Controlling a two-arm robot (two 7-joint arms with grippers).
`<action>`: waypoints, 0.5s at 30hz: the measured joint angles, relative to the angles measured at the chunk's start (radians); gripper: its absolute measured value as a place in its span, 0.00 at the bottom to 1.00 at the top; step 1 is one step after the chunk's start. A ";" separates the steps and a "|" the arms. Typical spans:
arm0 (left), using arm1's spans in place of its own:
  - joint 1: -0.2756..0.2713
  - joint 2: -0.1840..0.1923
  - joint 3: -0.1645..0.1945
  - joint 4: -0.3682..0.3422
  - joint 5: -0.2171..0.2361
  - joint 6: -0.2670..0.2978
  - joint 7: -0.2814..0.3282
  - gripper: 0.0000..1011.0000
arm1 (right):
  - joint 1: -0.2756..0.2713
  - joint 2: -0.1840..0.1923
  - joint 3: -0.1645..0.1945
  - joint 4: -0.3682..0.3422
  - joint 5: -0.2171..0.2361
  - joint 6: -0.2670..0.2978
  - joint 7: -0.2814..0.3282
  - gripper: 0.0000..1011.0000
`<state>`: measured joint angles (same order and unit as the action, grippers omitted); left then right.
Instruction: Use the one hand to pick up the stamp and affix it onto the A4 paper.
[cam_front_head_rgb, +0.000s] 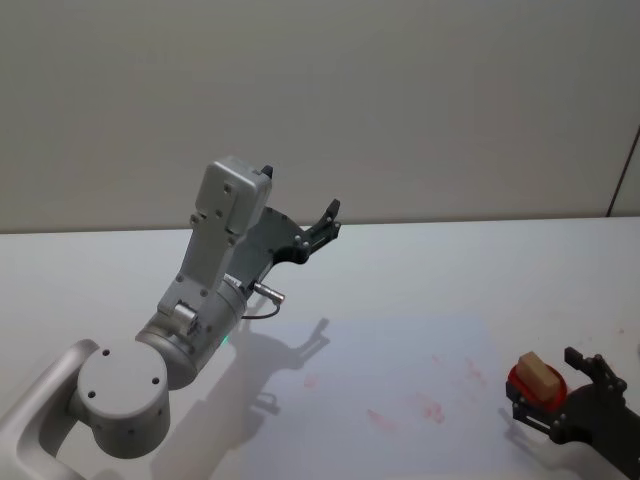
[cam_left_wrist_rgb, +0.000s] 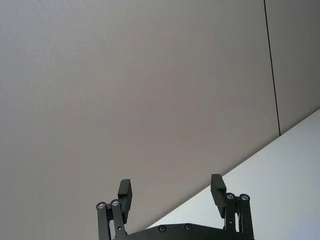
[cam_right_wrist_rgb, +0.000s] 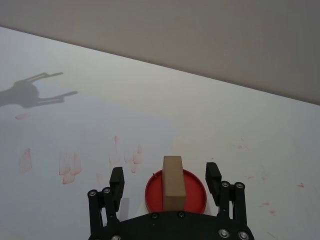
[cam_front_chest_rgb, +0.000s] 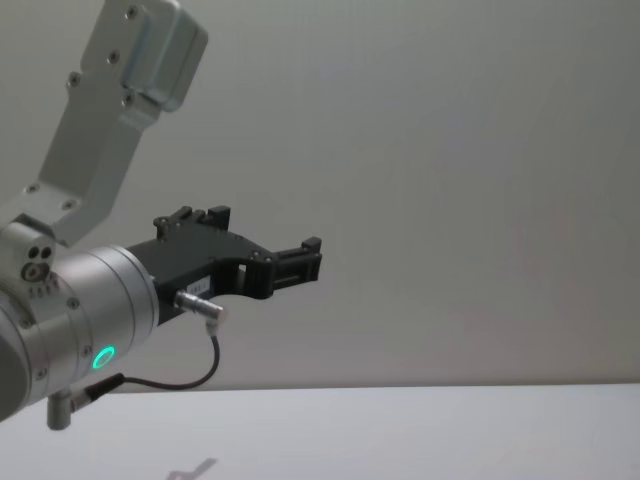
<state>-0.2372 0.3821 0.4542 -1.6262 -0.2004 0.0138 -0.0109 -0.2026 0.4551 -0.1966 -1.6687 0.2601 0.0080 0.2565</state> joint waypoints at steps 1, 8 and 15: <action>0.000 0.000 0.000 0.000 0.000 0.000 0.000 0.99 | 0.000 -0.001 -0.001 0.001 -0.002 -0.001 0.000 0.99; 0.000 0.000 0.000 0.000 0.000 0.000 0.000 0.99 | 0.002 -0.008 -0.005 0.012 -0.017 -0.008 -0.005 0.99; 0.000 0.000 0.000 0.000 0.000 0.000 0.000 0.99 | 0.006 -0.014 -0.007 0.023 -0.028 -0.012 -0.015 0.99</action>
<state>-0.2372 0.3821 0.4542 -1.6262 -0.2004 0.0139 -0.0109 -0.1967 0.4408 -0.2037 -1.6461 0.2317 -0.0039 0.2420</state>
